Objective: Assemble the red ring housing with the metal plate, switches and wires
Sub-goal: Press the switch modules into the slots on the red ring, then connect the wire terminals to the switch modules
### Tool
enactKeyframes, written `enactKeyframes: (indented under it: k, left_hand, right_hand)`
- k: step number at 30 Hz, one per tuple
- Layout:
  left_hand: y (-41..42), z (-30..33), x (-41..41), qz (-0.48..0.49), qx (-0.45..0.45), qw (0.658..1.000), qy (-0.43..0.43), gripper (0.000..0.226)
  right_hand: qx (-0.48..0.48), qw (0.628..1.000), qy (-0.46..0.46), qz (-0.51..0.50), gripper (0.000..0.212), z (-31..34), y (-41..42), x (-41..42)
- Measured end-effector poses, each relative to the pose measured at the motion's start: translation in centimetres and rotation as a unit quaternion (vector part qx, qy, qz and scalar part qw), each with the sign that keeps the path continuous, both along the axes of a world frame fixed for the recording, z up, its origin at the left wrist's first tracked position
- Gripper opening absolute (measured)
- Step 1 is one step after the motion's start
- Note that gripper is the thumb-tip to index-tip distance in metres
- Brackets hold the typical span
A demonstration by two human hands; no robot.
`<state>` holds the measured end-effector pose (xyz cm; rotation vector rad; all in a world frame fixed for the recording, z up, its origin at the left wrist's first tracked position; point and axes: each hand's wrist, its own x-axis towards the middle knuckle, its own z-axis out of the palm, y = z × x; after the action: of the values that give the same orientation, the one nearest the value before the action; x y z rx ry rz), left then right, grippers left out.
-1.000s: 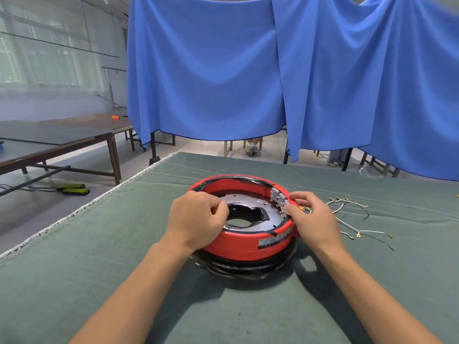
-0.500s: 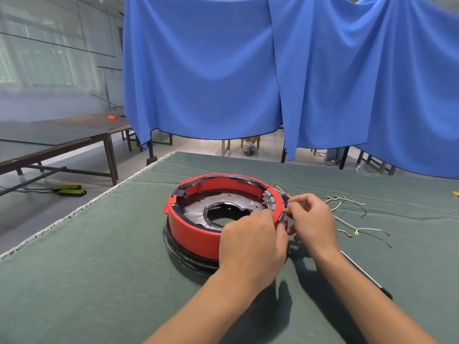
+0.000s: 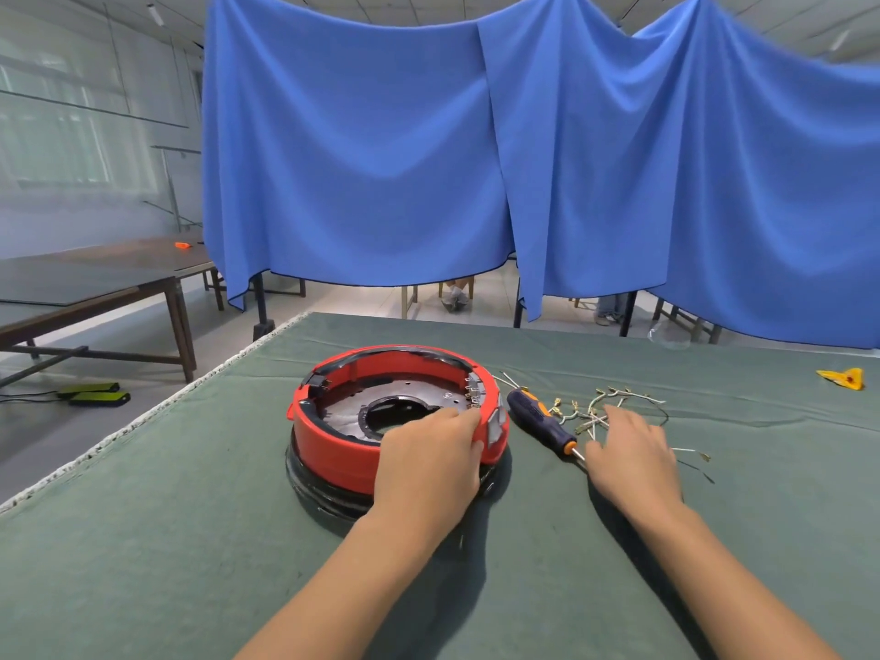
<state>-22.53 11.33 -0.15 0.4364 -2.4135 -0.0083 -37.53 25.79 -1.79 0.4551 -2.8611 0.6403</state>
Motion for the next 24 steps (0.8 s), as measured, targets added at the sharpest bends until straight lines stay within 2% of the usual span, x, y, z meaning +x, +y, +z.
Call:
enactKeyframes:
  k: [3,6,9,13,18,21,24]
  left_hand:
    - [0.4,0.6,-0.7,0.014,-0.031,0.999,-0.002,0.014]
    - [0.8,0.5,-1.2,0.006,-0.073,0.997,-0.004,0.024]
    - [0.5,0.0,-1.3,0.008,-0.093,0.996,0.013,0.024]
    - [0.6,-0.3,-1.1,0.015,-0.094,0.995,0.014,0.025]
    - [0.7,-0.3,-0.8,0.002,-0.079,0.997,0.021,0.033]
    - [0.8,-0.2,-0.5,-0.007,-0.054,0.998,0.012,0.033]
    - [0.9,0.0,-0.1,-0.015,-0.007,1.000,0.021,0.023]
  right_hand:
    - [0.042,0.999,-0.008,-0.032,0.033,-0.5,0.3,-0.5]
    - [0.063,0.996,0.025,-0.055,0.031,-0.6,0.2,-1.2]
    - [0.052,0.996,0.034,-0.060,0.025,-0.7,0.2,-1.4]
    - [-0.112,0.992,0.024,-0.053,0.018,-0.6,0.3,-1.6]
    - [-0.324,0.946,0.027,0.013,0.017,-0.2,0.1,-1.1]
    - [-0.369,0.925,0.052,0.075,0.014,0.1,-0.6,-0.2]
    - [-0.390,0.909,0.093,0.115,0.016,0.6,-1.4,0.9]
